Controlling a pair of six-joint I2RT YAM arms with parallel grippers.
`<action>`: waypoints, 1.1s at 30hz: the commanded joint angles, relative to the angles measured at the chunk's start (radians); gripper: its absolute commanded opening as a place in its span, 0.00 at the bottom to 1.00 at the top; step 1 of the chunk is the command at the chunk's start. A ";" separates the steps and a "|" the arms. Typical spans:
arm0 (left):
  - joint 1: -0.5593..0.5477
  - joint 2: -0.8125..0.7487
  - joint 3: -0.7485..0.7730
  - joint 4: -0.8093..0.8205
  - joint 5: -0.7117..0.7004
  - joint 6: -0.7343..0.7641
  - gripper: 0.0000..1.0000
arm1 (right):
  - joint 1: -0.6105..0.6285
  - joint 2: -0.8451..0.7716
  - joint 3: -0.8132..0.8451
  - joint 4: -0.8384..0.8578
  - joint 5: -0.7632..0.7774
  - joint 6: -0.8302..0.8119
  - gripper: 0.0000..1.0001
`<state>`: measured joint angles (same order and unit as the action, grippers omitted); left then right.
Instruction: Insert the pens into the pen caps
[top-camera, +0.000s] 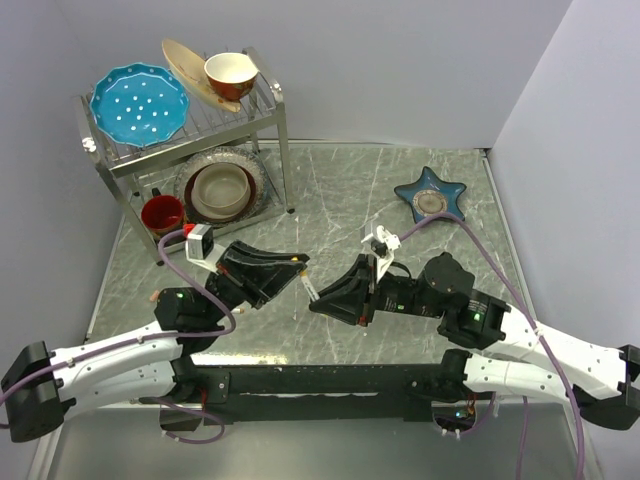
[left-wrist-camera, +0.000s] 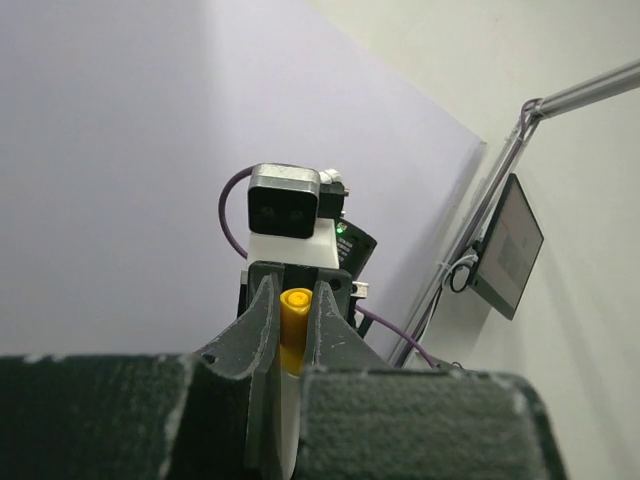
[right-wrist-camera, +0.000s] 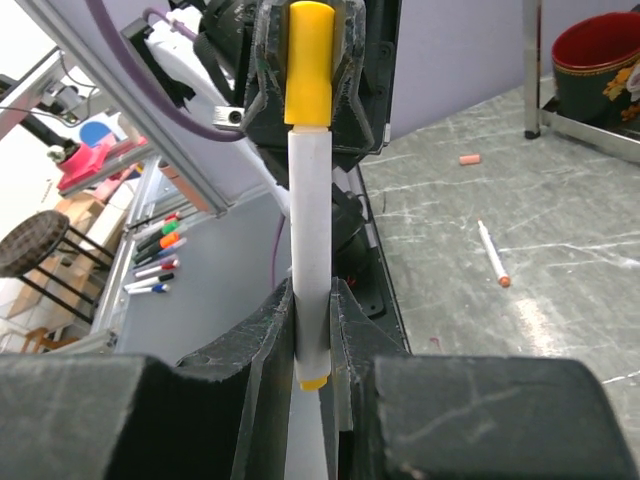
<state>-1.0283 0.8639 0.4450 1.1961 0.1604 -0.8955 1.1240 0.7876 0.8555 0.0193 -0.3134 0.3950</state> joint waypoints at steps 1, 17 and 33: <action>-0.117 0.098 -0.046 -0.337 0.242 -0.005 0.01 | -0.038 -0.004 0.166 0.323 0.272 -0.071 0.00; -0.157 0.092 0.101 -0.905 0.220 0.274 0.01 | -0.095 0.044 0.404 0.114 0.329 -0.206 0.00; -0.156 0.086 -0.017 -0.678 0.395 0.124 0.01 | -0.099 -0.016 0.360 0.208 0.277 -0.257 0.00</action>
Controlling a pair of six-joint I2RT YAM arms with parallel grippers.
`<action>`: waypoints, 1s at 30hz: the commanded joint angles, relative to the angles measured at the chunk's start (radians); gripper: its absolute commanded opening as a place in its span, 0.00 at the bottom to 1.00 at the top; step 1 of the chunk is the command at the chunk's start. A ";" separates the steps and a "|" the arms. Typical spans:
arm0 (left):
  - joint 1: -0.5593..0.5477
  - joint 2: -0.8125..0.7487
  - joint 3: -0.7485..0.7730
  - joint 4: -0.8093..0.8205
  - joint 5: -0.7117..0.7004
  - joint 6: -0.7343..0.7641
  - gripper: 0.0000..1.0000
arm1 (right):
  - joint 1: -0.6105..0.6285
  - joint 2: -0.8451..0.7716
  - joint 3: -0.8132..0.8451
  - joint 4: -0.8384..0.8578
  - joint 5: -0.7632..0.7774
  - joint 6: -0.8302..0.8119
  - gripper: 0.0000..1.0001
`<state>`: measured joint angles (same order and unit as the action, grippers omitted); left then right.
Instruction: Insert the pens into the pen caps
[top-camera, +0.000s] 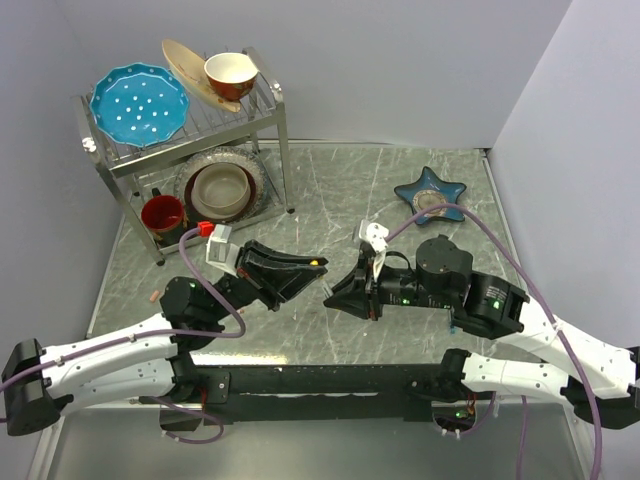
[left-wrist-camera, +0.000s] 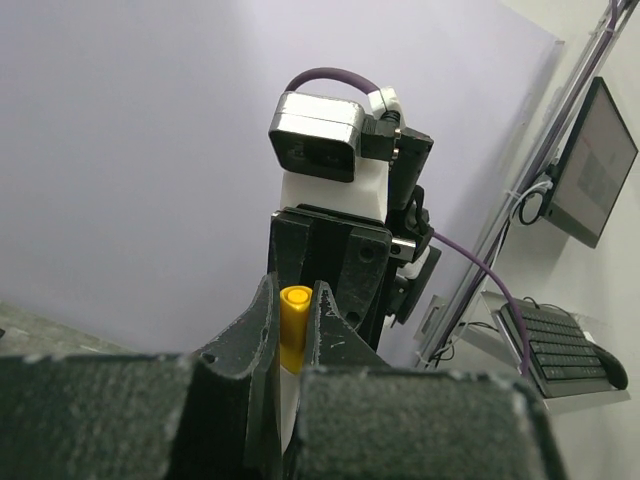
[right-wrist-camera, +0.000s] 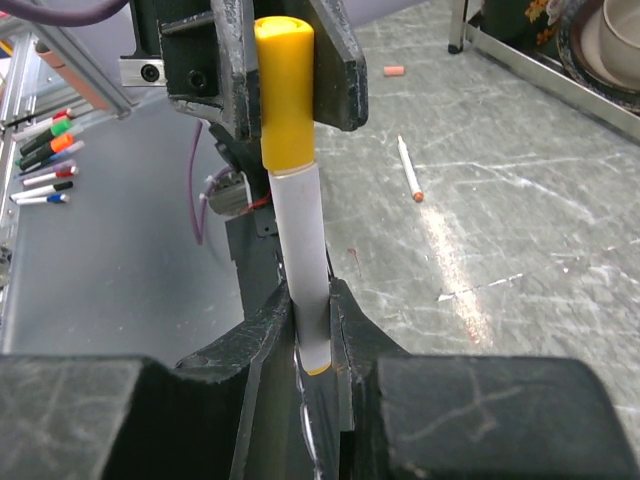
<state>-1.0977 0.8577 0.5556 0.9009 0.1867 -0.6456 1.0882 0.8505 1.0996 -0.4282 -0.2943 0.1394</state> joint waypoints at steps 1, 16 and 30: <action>-0.085 0.095 -0.131 -0.376 0.362 -0.135 0.01 | -0.063 -0.083 0.112 0.670 0.247 -0.009 0.00; -0.088 0.208 -0.125 -0.326 0.328 -0.255 0.01 | -0.063 -0.054 0.158 0.677 0.271 -0.057 0.00; -0.111 0.159 -0.197 -0.230 0.370 -0.175 0.01 | -0.102 -0.048 0.138 0.770 0.264 0.026 0.00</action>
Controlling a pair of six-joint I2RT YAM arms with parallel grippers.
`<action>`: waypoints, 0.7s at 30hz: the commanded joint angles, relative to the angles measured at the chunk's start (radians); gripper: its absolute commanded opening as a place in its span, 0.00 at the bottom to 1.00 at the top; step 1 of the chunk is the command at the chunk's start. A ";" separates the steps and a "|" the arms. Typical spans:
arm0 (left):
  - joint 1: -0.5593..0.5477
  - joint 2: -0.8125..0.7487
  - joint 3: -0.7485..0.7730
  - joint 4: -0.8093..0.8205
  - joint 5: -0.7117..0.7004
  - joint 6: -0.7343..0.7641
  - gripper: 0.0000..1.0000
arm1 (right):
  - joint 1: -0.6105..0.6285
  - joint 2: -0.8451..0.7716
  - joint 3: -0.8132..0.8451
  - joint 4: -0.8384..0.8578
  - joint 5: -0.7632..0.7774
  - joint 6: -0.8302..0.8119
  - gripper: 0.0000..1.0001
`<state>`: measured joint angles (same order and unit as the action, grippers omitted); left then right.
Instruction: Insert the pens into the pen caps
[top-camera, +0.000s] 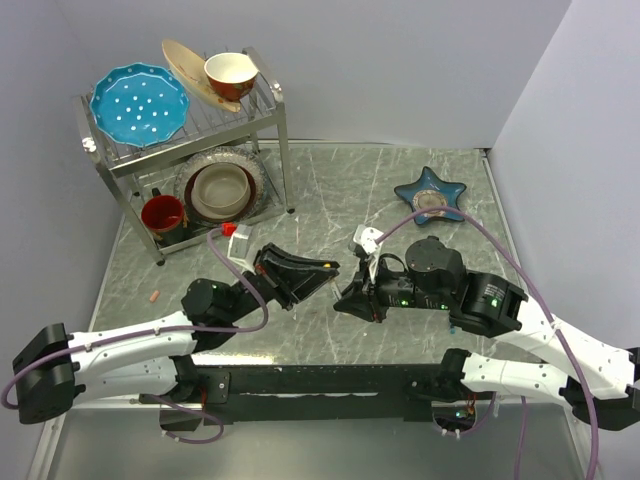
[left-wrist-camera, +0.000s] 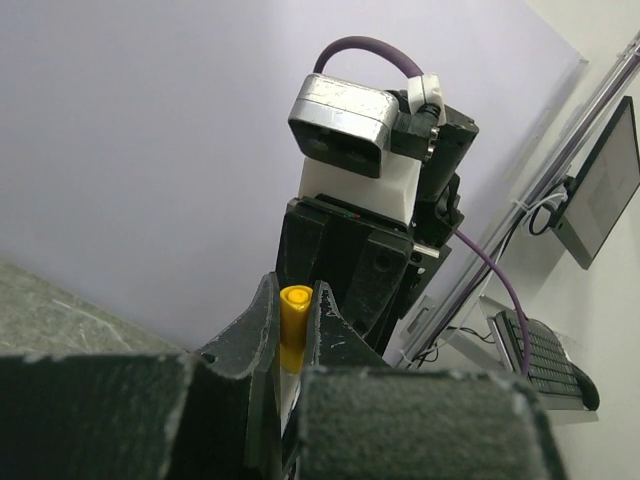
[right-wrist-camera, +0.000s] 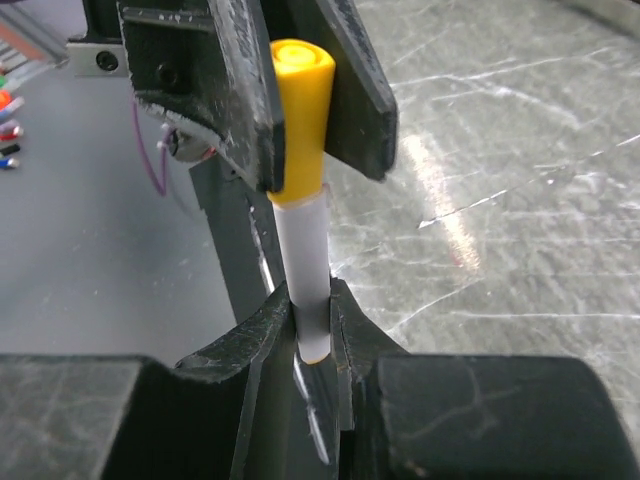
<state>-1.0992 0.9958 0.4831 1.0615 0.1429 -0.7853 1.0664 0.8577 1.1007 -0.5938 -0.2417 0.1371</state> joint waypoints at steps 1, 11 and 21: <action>-0.110 0.009 -0.127 -0.373 0.428 -0.046 0.01 | -0.082 -0.052 0.151 0.927 0.179 0.032 0.00; -0.123 0.056 -0.119 -0.307 0.432 -0.043 0.01 | -0.082 -0.011 0.147 0.928 0.174 0.105 0.00; -0.130 0.066 -0.107 -0.466 0.436 0.015 0.01 | -0.086 -0.006 0.188 0.911 0.188 0.082 0.00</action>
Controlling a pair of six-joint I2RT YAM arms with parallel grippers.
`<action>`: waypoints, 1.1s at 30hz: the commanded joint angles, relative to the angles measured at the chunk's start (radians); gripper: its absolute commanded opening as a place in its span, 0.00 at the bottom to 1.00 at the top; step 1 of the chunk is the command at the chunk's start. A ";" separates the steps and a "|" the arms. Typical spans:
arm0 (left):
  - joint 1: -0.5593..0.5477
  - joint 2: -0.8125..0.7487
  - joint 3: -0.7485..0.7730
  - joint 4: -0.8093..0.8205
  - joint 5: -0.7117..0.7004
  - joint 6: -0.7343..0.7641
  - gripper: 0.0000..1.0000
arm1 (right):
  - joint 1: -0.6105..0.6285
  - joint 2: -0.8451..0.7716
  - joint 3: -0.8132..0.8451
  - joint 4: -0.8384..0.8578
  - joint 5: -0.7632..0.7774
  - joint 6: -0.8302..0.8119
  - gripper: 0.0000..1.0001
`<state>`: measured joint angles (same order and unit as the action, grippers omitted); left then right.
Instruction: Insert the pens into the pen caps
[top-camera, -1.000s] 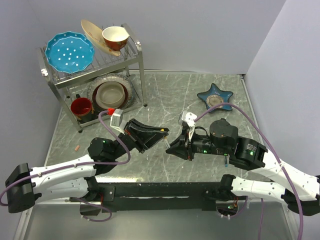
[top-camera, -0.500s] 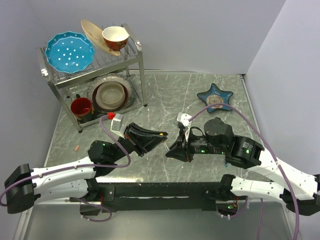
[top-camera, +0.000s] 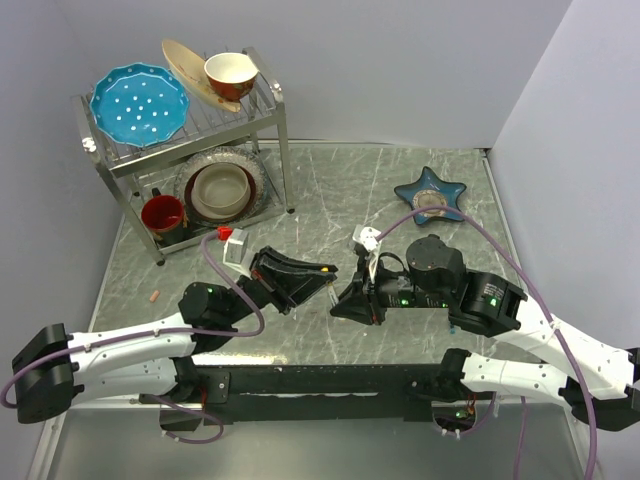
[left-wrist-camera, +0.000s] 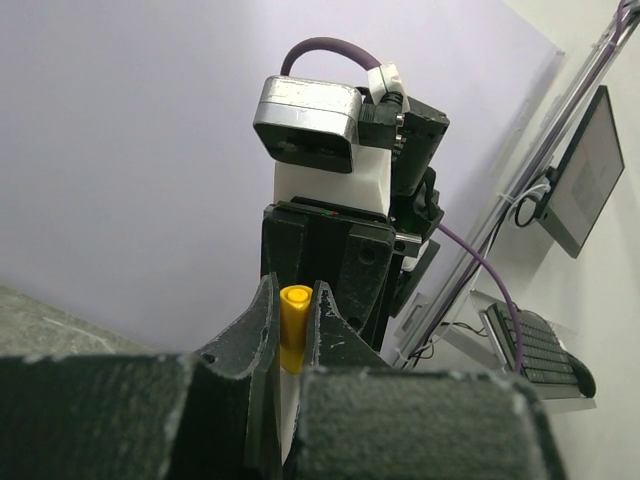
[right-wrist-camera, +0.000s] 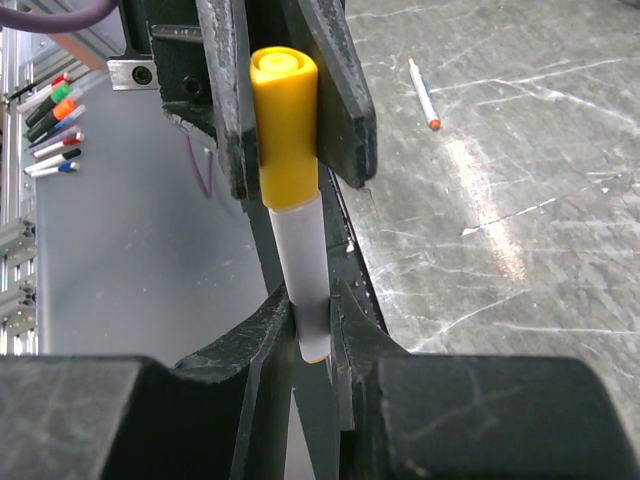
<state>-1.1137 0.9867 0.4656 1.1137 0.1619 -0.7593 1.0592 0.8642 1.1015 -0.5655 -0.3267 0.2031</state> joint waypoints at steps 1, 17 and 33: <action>-0.117 0.072 -0.094 -0.505 0.424 0.014 0.01 | -0.077 -0.008 0.187 0.888 0.270 0.018 0.00; -0.118 0.027 -0.176 -0.290 0.438 -0.054 0.01 | -0.113 0.044 0.136 1.053 0.202 0.142 0.00; -0.051 -0.111 0.215 -0.833 0.081 0.118 0.01 | -0.108 -0.100 -0.073 0.794 0.245 0.082 0.06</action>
<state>-1.1194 0.8204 0.6159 0.7979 0.0582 -0.6670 1.0290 0.8700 1.0660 -0.2775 -0.3874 0.2714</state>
